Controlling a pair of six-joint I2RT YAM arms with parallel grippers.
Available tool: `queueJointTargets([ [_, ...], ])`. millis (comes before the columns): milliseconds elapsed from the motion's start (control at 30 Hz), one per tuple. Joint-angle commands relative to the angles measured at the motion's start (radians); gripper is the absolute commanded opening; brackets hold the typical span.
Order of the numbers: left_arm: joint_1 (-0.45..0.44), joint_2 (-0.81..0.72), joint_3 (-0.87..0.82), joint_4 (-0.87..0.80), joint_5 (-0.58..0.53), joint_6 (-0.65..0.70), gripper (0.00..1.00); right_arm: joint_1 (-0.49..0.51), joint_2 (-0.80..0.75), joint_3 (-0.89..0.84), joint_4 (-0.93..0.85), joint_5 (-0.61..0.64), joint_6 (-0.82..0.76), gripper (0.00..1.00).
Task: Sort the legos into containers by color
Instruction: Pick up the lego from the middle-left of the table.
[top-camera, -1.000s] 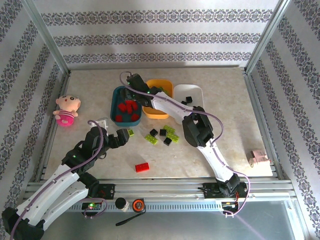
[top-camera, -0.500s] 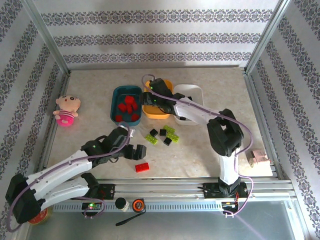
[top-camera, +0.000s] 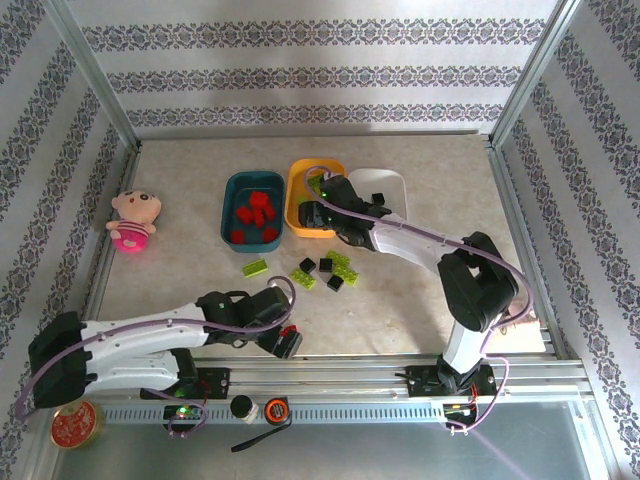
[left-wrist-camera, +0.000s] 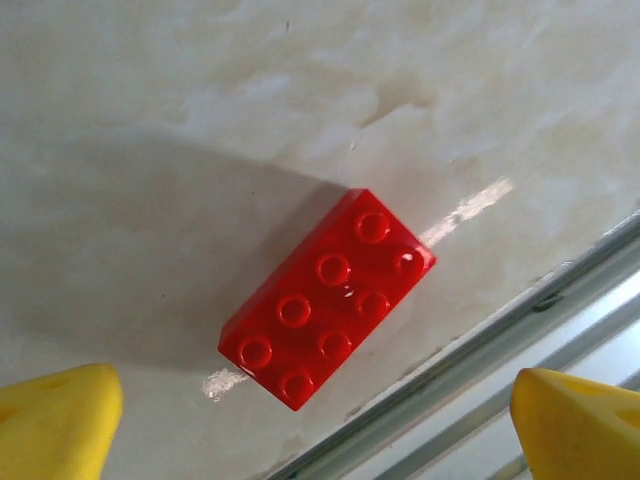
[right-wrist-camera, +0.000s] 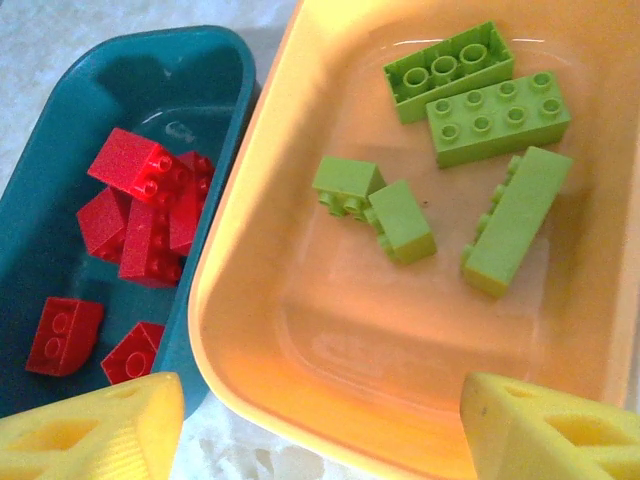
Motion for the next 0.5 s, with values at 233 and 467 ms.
queueJointTargets([
  [233,-0.05,0.179,0.078,0.033,-0.076,0.093,0.87,-0.033,-0.086,-0.056,0.056,-0.005,0.021,0.74],
  [467,-0.05,0.224,0.09,0.062,-0.063,0.118,0.63,-0.042,-0.106,-0.069,0.064,-0.003,0.021,0.74],
])
